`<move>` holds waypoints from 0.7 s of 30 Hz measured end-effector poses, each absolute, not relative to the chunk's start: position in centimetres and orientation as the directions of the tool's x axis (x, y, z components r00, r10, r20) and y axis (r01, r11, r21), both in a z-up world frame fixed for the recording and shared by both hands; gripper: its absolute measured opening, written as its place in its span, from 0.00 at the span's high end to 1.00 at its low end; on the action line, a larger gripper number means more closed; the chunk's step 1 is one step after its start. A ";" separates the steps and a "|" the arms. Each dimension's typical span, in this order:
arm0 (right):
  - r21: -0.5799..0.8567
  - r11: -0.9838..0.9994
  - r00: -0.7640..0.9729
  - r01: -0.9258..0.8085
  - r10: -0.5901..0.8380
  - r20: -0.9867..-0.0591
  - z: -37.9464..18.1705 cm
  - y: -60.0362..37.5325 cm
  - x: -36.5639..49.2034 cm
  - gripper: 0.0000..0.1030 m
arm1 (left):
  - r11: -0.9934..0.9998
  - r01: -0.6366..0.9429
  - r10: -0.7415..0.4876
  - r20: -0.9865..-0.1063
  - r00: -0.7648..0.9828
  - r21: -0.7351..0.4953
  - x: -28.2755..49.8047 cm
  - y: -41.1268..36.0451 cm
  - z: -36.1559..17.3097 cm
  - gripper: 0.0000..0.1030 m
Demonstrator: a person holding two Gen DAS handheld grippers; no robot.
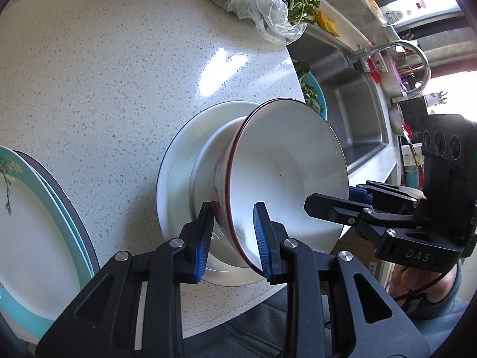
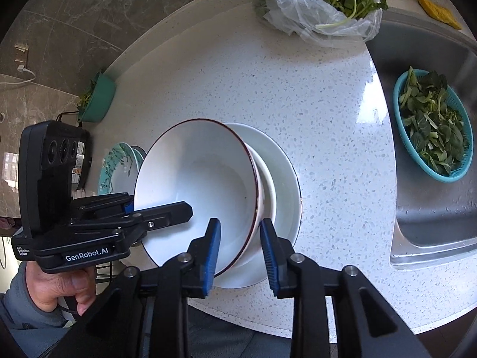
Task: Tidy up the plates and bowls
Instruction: 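Lift and carry the red-floral bowl over the white bowls, then lower the red-floral bowl into the white bowls and open both grippers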
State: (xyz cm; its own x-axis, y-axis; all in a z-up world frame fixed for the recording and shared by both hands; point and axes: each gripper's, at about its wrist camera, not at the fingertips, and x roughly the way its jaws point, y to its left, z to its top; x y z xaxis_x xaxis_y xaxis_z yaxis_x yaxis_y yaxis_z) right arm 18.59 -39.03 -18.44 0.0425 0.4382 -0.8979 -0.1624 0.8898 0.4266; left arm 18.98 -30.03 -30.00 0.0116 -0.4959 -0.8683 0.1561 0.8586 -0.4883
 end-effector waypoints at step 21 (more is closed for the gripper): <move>0.359 0.908 0.076 -0.216 0.382 -0.921 -18.1 -39.6 19.3 0.85 | 0.889 0.262 -0.396 -0.918 0.027 -0.376 18.9 -31.9 -29.6 0.73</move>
